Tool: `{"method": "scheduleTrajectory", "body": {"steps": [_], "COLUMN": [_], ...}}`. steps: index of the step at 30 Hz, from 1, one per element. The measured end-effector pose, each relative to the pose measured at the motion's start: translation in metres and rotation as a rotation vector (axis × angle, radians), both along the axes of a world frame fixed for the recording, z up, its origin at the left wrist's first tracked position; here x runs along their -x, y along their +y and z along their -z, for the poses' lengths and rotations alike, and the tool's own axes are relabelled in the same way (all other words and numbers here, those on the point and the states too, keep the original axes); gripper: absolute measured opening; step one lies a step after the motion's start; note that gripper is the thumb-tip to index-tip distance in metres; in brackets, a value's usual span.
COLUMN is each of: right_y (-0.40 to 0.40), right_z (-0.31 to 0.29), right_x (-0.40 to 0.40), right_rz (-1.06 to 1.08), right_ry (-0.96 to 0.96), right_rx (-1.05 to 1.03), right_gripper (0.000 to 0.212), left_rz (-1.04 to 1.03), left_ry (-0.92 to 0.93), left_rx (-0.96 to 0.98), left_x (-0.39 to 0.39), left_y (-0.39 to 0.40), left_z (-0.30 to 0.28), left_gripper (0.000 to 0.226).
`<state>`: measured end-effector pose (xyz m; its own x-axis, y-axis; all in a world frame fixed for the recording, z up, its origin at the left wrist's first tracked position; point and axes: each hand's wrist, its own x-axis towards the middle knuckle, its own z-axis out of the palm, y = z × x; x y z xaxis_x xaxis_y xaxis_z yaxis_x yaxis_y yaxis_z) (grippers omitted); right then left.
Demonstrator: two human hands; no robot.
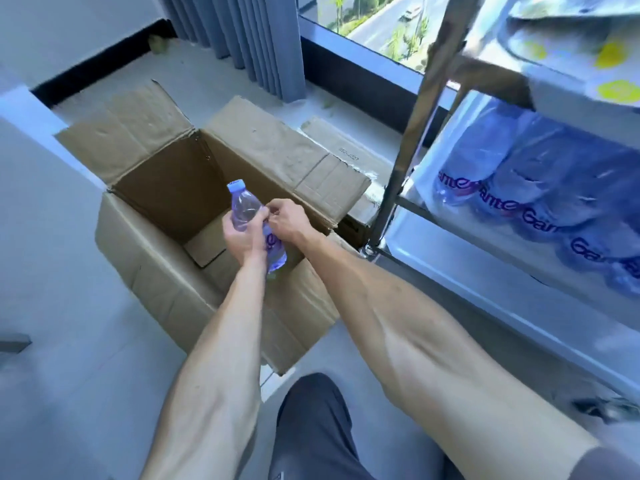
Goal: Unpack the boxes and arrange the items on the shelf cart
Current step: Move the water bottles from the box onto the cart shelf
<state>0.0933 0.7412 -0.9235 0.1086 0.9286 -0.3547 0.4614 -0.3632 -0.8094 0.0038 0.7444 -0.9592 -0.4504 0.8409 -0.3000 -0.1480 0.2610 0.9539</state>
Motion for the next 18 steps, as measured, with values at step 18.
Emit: {"method": "scheduleTrajectory", "body": {"steps": [18], "right_y": [-0.381], "right_z": [-0.108], "right_x": [-0.238], "right_rz": [0.502], "right_ry": [0.120], "right_rx": [-0.388], "right_gripper": [0.052], "left_rz": [0.742], "left_ry": [-0.045], "left_rx": [-0.338], "left_x": [-0.251], "left_y": [-0.320], "left_z": [-0.146], "left_gripper": [0.057]}}
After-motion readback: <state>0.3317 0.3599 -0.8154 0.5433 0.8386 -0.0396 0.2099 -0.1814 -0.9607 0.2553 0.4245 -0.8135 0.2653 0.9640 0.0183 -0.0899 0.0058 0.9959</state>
